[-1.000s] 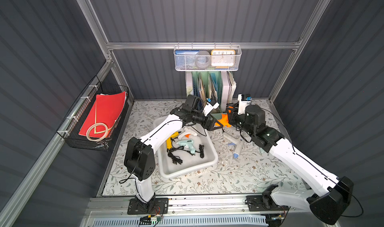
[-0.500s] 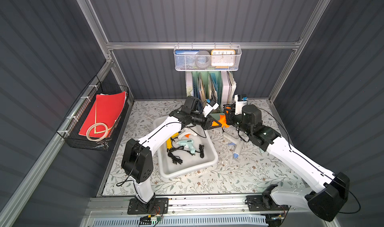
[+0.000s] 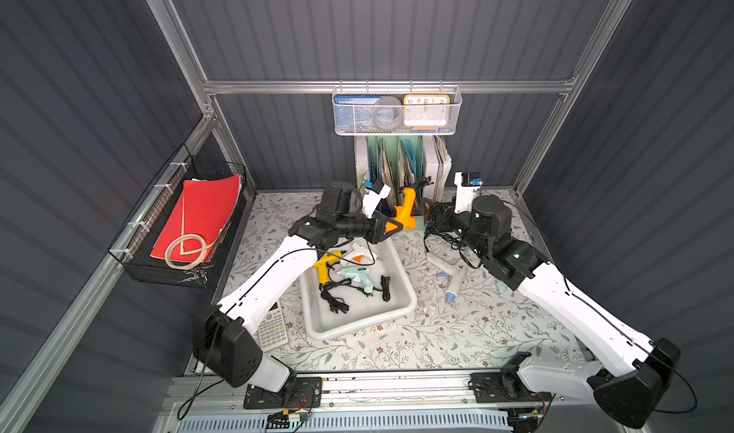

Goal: Put the hot melt glue gun into the storage box
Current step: Pick up the hot melt adhesive gun from the center of the board, then place the hot melt adhesive gun in the storage box.

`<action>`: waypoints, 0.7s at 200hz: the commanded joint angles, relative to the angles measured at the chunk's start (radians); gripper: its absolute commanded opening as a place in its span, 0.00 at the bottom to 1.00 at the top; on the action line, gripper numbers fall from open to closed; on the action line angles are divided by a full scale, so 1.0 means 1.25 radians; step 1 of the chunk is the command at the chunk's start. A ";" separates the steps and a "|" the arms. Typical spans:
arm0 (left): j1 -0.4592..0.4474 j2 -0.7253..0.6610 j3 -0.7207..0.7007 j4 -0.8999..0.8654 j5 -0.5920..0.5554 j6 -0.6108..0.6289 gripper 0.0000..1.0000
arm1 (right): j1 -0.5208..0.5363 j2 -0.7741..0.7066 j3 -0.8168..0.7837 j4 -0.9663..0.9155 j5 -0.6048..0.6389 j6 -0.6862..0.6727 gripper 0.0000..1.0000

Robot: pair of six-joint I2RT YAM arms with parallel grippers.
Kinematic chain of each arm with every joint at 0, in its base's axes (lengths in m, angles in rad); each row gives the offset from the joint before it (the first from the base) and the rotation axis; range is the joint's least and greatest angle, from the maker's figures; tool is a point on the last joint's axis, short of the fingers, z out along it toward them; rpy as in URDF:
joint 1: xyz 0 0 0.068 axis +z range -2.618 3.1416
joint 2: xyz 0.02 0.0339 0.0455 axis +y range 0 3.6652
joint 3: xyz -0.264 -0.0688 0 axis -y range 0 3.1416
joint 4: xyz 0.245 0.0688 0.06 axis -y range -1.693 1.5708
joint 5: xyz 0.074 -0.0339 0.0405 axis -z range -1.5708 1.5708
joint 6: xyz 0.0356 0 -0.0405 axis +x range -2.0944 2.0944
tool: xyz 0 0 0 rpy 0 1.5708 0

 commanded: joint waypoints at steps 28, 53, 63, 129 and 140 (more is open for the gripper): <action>0.043 -0.129 -0.045 -0.060 -0.062 -0.126 0.00 | -0.024 -0.008 0.007 -0.089 0.111 0.043 0.99; 0.043 -0.182 -0.082 -0.124 -0.096 -0.160 0.00 | -0.043 -0.005 -0.009 -0.109 0.118 0.083 0.99; 0.043 -0.209 -0.116 -0.125 -0.110 -0.199 0.00 | -0.052 0.000 -0.014 -0.116 0.121 0.097 0.99; 0.043 -0.226 -0.294 -0.087 -0.027 -0.286 0.00 | -0.074 0.052 -0.010 -0.166 0.143 0.132 0.99; 0.043 -0.211 -0.313 -0.069 -0.012 -0.288 0.00 | -0.079 0.056 -0.009 -0.180 0.149 0.137 0.99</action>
